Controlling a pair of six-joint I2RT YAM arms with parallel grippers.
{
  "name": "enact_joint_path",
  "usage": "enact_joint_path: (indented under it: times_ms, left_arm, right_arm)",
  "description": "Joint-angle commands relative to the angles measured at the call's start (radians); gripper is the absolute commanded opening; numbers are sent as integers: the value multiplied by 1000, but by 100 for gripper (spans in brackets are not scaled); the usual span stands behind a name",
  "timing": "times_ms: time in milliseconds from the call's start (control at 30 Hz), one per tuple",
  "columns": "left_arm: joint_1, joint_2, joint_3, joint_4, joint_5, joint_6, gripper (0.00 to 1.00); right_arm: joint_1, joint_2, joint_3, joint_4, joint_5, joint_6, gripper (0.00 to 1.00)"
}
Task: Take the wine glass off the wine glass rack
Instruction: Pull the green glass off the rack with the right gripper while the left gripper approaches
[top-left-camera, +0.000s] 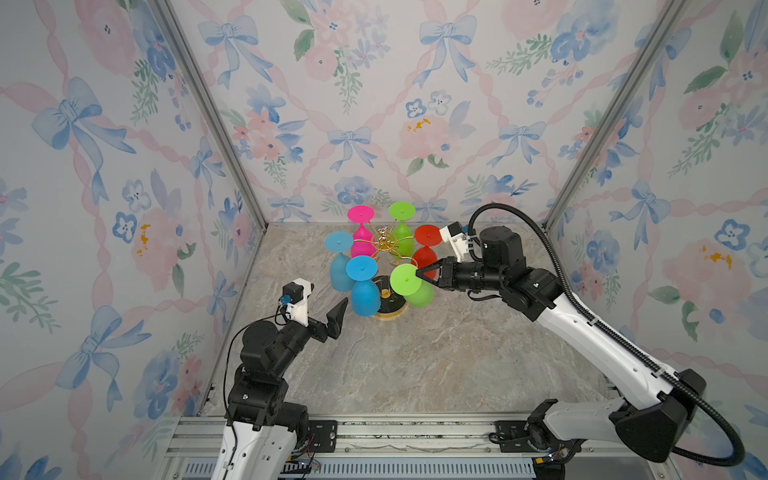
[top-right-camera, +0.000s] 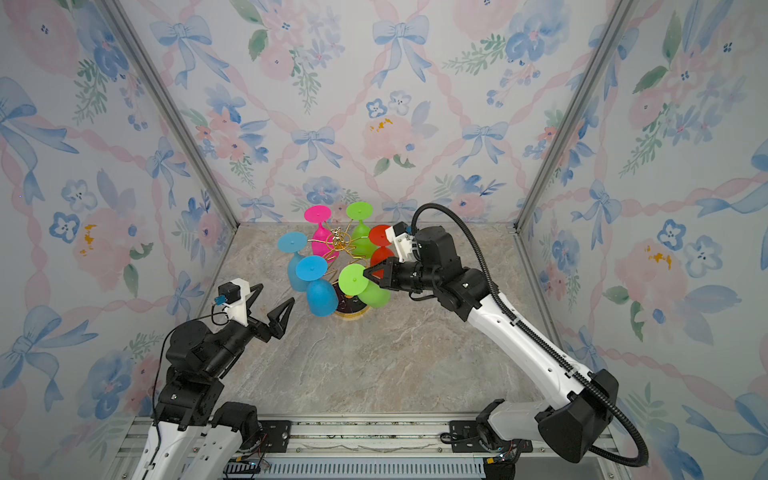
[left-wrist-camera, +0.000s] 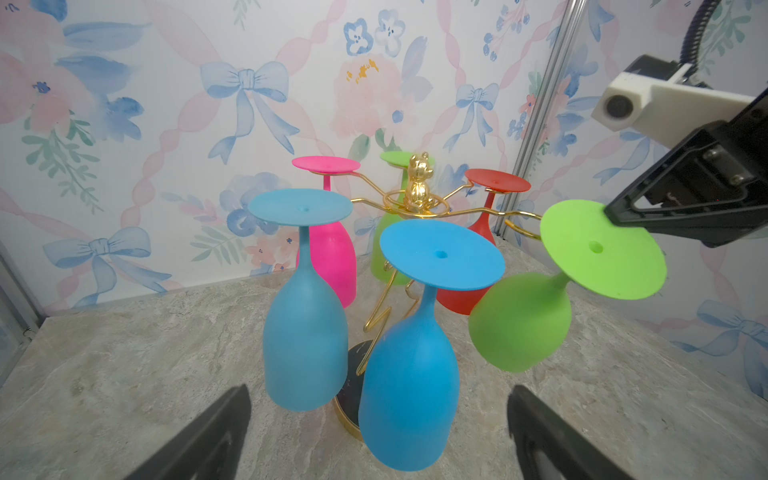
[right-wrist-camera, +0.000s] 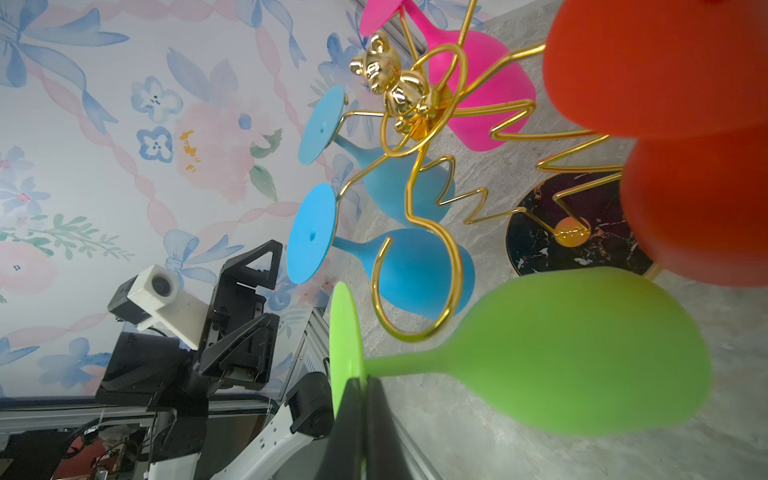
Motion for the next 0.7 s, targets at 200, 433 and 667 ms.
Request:
enact_joint_path:
  times_ms: [200,433,667]
  left_arm:
    - [-3,2,96,-66,49,-135,98]
    - [-3,42,163,-82,307,-230,96]
    - [-20,32,133,-82,447,-282,95]
  right_arm:
    - [14,-162,-60,-108,53,-180,0]
    - [14,-262,-136,-100,94,-258,0]
    - [21,-350,-219,-81,134,-323,0]
